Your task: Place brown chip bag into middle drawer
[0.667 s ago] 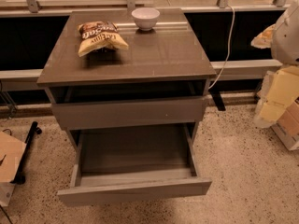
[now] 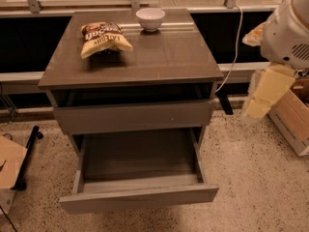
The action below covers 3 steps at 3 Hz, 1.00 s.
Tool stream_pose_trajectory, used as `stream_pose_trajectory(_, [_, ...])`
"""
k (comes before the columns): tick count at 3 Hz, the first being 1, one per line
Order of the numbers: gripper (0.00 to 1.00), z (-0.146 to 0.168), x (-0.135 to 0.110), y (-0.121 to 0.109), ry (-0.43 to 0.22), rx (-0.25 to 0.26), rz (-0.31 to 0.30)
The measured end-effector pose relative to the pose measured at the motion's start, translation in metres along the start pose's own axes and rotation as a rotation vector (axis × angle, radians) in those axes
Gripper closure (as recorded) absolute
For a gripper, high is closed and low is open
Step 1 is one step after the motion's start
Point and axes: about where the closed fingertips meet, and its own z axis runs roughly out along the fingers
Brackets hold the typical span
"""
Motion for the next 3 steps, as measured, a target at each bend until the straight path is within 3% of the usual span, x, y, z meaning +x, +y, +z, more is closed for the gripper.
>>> stream_pose_trajectory(1, [0.00, 0.000, -0.003, -0.002, -0.009, 0.009, 0.000])
stream_pose_trajectory(2, [0.00, 0.005, 0.000, -0.001, -0.009, -0.006, 0.038])
stream_pose_trajectory(3, [0.00, 0.037, -0.028, 0.004, -0.096, -0.045, 0.098])
